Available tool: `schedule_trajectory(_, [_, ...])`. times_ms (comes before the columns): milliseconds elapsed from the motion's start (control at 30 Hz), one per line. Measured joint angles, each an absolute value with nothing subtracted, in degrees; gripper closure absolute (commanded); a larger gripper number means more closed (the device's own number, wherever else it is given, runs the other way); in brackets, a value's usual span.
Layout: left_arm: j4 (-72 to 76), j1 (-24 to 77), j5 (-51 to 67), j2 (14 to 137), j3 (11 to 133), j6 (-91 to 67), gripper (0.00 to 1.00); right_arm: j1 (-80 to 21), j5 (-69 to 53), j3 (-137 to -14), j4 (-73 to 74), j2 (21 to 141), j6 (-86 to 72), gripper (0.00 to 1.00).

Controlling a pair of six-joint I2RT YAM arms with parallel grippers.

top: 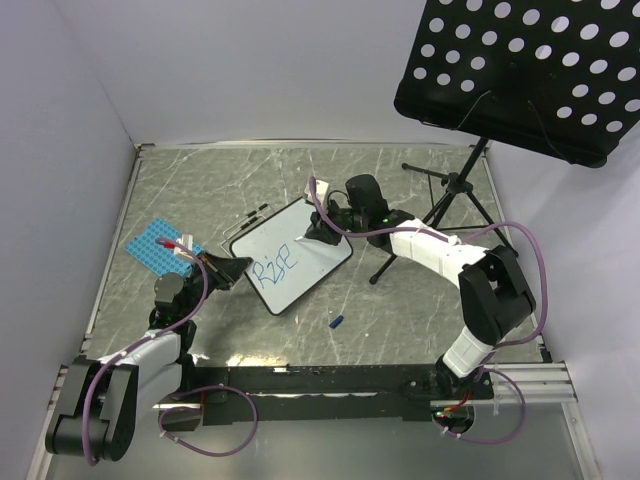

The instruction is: Write a sentence on the whiteboard

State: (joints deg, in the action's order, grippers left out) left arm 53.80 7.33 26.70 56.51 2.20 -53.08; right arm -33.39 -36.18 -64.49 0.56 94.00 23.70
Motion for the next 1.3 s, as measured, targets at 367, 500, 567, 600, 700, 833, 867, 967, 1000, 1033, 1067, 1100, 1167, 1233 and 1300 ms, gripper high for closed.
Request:
schedule_trajectory(367, [53.17, 7.31, 26.2, 56.45, 2.2, -53.23, 0.99, -32.67, -33.74, -64.49, 0.58, 94.0, 23.68, 1.0])
schedule_trajectory(500, [53.17, 7.33, 26.2, 56.45, 2.2, -53.21, 0.99, -31.46, -32.73, -64.51, 0.58, 94.0, 23.68, 1.0])
schedule_trajectory(567, [53.21, 7.33, 26.22, 56.47, 2.2, -53.21, 0.99, -31.09, -32.56, -64.51, 0.6, 94.0, 23.68, 1.0])
schedule_trajectory(600, [53.25, 7.33, 26.22, 56.47, 2.2, -53.21, 0.99, -30.96, -32.58, -64.51, 0.6, 94.0, 23.7, 1.0])
schedule_trajectory(700, [53.28, 7.33, 26.24, 56.47, 2.2, -53.19, 0.99, -30.89, -33.1, -64.51, 0.56, 94.0, 23.66, 1.0])
schedule_trajectory(833, [53.32, 7.33, 26.24, 56.51, 2.2, -53.19, 0.99, -30.89, -34.44, -64.51, 0.14, 93.97, 23.29, 1.0])
schedule_trajectory(867, [53.34, 7.33, 26.24, 56.53, 2.2, -53.19, 0.99, -30.89, -34.74, -64.51, 0.03, 93.97, 23.18, 1.0])
schedule_trajectory(967, [53.74, 7.33, 26.26, 56.88, 2.2, -53.21, 0.99, -30.89, -35.4, -64.55, 0.03, 93.97, 22.59, 1.0])
schedule_trajectory(1000, [53.74, 7.33, 26.26, 56.95, 2.2, -53.21, 0.99, -30.89, -35.42, -64.62, 0.03, 93.97, 22.39, 1.0])
schedule_trajectory(1033, [53.76, 7.33, 26.26, 56.97, 2.2, -53.21, 0.99, -30.89, -35.44, -64.71, 0.05, 94.0, 22.24, 1.0])
schedule_trajectory(1067, [53.84, 7.33, 26.28, 56.99, 2.2, -53.21, 0.99, -30.89, -35.44, -64.84, 0.05, 94.0, 22.13, 1.0])
schedule_trajectory(1100, [53.89, 7.33, 26.28, 56.99, 2.2, -53.21, 0.99, -30.89, -35.44, -65.04, 0.01, 94.02, 21.93, 1.0])
schedule_trajectory(1167, [53.95, 7.33, 26.3, 57.01, 2.2, -53.21, 0.99, -30.89, -35.44, -65.56, -0.03, 94.06, 21.69, 1.0])
schedule_trajectory(1233, [54.02, 7.33, 26.33, 57.01, 2.2, -53.21, 0.99, -30.89, -35.44, -65.78, -0.4, 94.08, 21.37, 1.0])
schedule_trajectory(1300, [54.19, 7.33, 26.39, 57.21, 2.2, -53.21, 0.99, -30.89, -35.44, -65.95, -0.43, 94.21, 21.02, 1.0])
